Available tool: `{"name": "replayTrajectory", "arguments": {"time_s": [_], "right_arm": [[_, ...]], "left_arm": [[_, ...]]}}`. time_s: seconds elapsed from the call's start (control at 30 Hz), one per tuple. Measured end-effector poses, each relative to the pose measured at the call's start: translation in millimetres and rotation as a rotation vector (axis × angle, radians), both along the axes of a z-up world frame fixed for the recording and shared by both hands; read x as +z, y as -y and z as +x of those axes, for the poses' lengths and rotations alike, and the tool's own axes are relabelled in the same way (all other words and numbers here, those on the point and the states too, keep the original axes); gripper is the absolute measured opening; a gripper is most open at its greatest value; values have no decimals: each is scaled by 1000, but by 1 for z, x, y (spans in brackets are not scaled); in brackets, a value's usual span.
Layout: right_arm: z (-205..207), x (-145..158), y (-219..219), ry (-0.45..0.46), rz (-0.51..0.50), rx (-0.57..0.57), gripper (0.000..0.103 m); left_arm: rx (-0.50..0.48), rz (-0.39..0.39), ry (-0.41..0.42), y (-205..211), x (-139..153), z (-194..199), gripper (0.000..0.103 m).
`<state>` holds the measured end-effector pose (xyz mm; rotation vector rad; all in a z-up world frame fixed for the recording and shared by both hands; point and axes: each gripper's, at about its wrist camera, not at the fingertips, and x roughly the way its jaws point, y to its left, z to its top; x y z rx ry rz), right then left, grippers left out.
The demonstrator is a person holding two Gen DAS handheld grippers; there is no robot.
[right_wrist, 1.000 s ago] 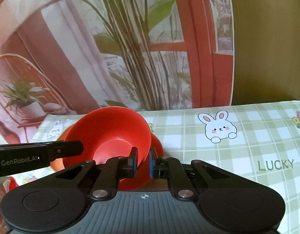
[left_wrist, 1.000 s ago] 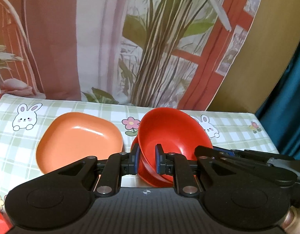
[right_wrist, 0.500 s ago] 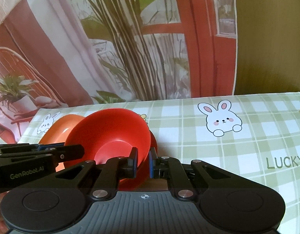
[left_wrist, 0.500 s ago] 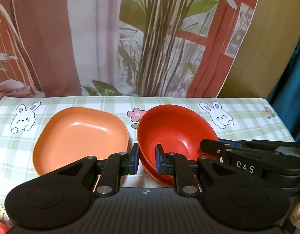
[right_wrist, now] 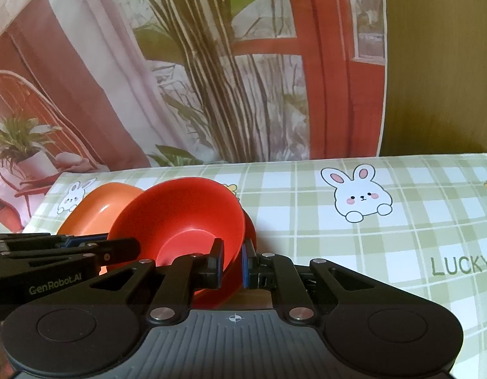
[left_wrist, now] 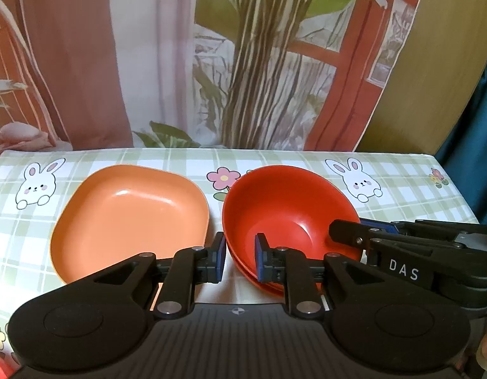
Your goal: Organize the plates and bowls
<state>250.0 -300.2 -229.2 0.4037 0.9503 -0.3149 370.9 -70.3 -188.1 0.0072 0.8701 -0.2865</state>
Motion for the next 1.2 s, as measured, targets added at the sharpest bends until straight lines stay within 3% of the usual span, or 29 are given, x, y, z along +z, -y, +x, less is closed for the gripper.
{"name": "replayTrajectory", "arguments": {"time_s": [0.07,0.1,0.57,0.83,1.2], "right_arm": [[0,1,-1,-4,-13,3,11],[0,3,-2,-8,-25,-1,17],[-26,38,-15,51,-13,-50,20],[-44,66,-43,103,-25,-43,20],[-64,94,-92,157,-35,1,20]], "left_arm": [[21,13,1,-1,1,0,40],[31,18,5,-1,2,-1,44],[51,-13,85,-34,57,-43,44],[52,64,152,-58,85,-77,44],[106,73,201,-110,110,-114,44]]}}
